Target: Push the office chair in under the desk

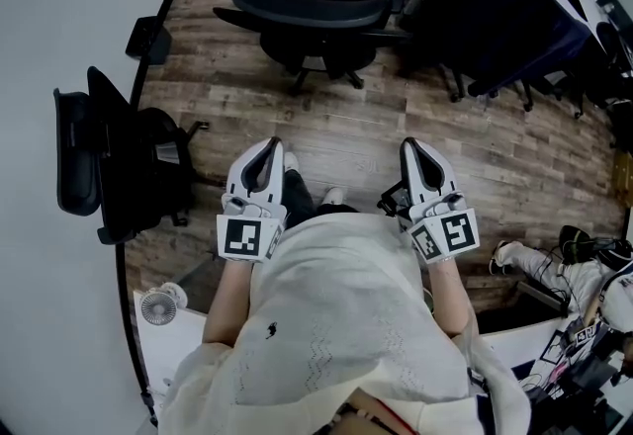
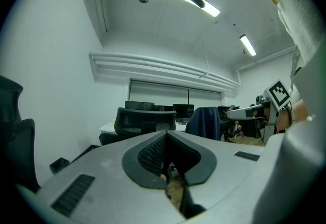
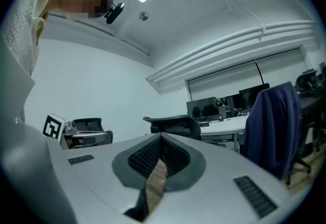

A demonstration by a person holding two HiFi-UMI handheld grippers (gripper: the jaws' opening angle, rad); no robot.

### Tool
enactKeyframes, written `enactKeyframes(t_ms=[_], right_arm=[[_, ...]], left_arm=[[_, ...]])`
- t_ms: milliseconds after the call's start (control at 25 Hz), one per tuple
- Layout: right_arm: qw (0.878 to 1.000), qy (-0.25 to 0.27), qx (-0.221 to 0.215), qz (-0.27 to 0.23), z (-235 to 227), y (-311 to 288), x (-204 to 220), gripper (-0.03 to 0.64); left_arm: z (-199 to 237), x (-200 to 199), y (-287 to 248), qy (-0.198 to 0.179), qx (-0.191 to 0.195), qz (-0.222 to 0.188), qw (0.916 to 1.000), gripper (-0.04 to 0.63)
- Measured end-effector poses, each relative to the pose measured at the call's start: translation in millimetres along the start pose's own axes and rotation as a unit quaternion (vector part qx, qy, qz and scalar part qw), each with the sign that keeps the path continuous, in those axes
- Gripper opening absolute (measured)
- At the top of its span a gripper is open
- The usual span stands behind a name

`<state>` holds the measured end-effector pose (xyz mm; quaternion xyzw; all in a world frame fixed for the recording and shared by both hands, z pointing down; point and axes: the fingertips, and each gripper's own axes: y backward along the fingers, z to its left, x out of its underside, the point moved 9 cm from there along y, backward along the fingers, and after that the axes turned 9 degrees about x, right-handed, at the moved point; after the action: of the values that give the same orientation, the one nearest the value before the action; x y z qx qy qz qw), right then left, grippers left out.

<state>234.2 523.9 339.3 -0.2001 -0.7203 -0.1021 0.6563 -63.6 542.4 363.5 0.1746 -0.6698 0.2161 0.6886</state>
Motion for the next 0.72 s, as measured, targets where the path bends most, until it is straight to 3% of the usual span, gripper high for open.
enactKeyframes(t_ms=[480, 720], right_arm=[[0.999, 0.009, 0.017, 0.027, 14.6, -57.3, 0.5, 0.002], [0.998, 0.037, 0.017, 0.047, 37.8, -98.7, 6.4, 0.002]], left_arm=[[59.6, -0.1, -28.0, 0.003, 0.011, 0.003, 0.9999, 0.014], [104.5, 4.6, -45.3, 0.016, 0.031, 0.010, 0.9994, 0.014]])
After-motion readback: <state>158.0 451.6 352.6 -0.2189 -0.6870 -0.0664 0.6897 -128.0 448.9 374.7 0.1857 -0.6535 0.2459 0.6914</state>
